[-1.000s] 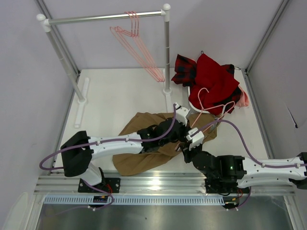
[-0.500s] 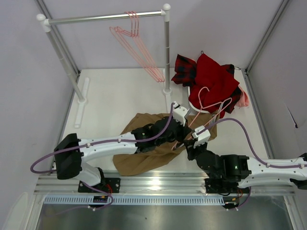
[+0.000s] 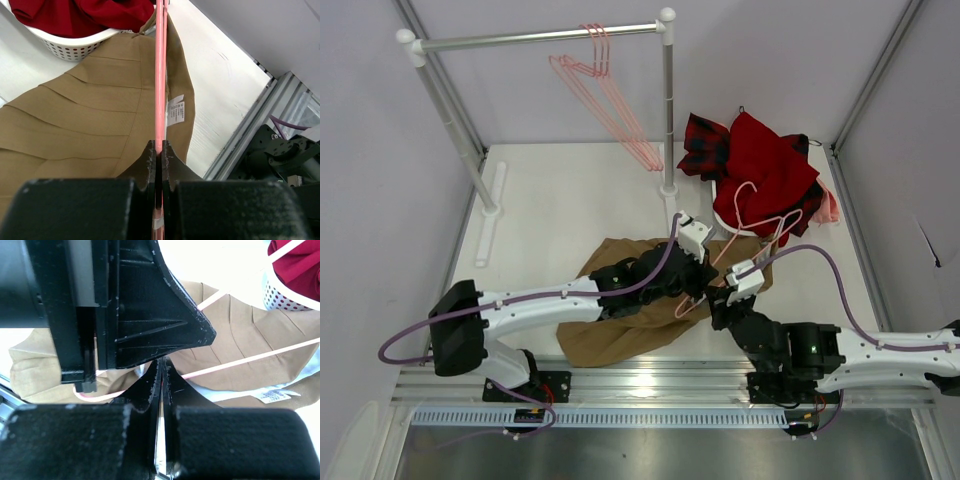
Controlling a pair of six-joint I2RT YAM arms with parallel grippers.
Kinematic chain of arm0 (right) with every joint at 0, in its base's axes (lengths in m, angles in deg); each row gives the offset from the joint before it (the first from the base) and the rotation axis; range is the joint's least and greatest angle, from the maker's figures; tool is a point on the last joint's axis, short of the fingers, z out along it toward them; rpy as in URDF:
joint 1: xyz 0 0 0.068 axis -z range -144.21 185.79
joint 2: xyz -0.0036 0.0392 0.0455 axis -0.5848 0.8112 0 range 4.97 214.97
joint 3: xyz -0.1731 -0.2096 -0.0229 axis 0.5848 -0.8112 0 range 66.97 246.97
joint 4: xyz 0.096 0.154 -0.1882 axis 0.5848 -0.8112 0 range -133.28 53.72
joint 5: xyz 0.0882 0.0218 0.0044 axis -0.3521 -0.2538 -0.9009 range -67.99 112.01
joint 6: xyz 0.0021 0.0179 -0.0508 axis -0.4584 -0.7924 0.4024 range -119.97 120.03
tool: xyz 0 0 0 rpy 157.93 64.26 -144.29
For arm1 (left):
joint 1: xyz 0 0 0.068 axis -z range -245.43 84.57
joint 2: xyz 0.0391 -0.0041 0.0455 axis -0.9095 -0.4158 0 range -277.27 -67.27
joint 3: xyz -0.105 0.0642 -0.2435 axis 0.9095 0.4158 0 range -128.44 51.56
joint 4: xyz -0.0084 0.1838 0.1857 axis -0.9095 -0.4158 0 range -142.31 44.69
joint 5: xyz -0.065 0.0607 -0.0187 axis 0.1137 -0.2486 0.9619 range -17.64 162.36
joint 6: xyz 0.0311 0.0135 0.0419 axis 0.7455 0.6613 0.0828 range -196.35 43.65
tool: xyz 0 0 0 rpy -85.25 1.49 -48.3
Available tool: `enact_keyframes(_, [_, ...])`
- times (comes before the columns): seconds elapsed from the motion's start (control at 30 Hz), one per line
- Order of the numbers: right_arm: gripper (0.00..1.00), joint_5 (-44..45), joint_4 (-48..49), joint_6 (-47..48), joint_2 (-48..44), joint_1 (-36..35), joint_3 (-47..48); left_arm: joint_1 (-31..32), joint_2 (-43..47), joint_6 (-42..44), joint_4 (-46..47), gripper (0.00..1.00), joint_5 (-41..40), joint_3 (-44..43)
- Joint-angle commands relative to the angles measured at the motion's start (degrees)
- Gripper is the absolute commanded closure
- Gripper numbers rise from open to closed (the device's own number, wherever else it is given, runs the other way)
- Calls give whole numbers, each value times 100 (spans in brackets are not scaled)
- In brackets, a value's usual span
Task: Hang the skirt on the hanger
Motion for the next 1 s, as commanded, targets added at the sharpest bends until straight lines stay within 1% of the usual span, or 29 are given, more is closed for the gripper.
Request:
enact_keyframes(0.0, [100,248,281,45,71,8,280,31,361,-36,88,100,45,-95])
enact_keyframes(0.1, [83,-24,-324,-314,169,0,438,31,422,105,-78,100,-16,-236])
enact_keyframes(0.13, [69,-103,-517,-594,195,-1,587,22,440,183,-114,100,-25,-332])
enact_keyframes(0.17, [61,-278,-902,-736,195,-1,667,31,466,245,-166,100,-16,-341])
enact_keyframes(0.2, [55,-367,-1071,-833,134,-1,737,13,536,307,-202,100,-25,-394])
enact_keyframes(0.23, [43,-446,-1255,-1095,90,-1,868,13,563,403,-211,100,-60,-429])
enact_keyframes(0.3, [33,-622,-1800,-1334,-33,-9,1001,-13,676,500,-376,100,-139,-438])
enact_keyframes(0.33, [10,-640,-1976,-1501,-190,-18,1062,-39,703,553,-386,100,-157,-438])
enact_keyframes(0.37, [8,-666,-2265,-1763,-287,-9,1176,-57,747,571,-395,100,-165,-412])
enact_keyframes(0.43, [8,-632,-2548,-2011,-568,-9,1282,-92,879,606,-439,100,-192,-386])
enact_keyframes(0.47, [8,-553,-2950,-2412,-648,-9,1439,-101,932,632,-483,100,-262,-359])
enact_keyframes(0.53, [7,-177,-3478,-2897,-797,-9,1642,-110,1142,728,-701,100,-350,-377])
enact_keyframes(0.57, [7,-26,-4029,-3465,-920,-1,1852,-110,1230,747,-799,100,-385,-385])
enact_keyframes(0.6, [7,123,-4322,-3732,-982,8,1958,-119,1335,799,-895,100,-472,-386])
enact_keyframes(0.67, [8,352,-4753,-3997,-1148,17,2143,-119,1704,852,-1220,100,-543,-385])
enact_keyframes(0.7, [8,405,-4773,-3998,-1176,8,2257,-119,1827,878,-1352,100,-622,-429])
enact_keyframes(0.73, [8,519,-4756,-3946,-1202,8,2302,-119,1942,913,-1675,100,-692,-447])
enact_keyframes(0.8, [6,677,-4686,-3701,-1185,17,2355,-119,2223,1001,-2011,100,-920,-604])
enact_keyframes(0.83, [5,774,-4615,-3621,-1150,17,2372,-119,2311,1019,-2369,100,-991,-666])
enact_keyframes(0.87, [5,984,-4563,-3533,-1071,17,2399,-119,2451,1028,-2547,100,-1070,-719])
enact_keyframes(0.9, [4,1055,-4432,-3158,-1027,17,2442,-119,2531,1011,-2697,100,-1140,-885])
enact_keyframes(0.97, [3,1161,-3975,-2744,-939,8,2486,-119,2794,958,-3084,100,-1307,-1026])
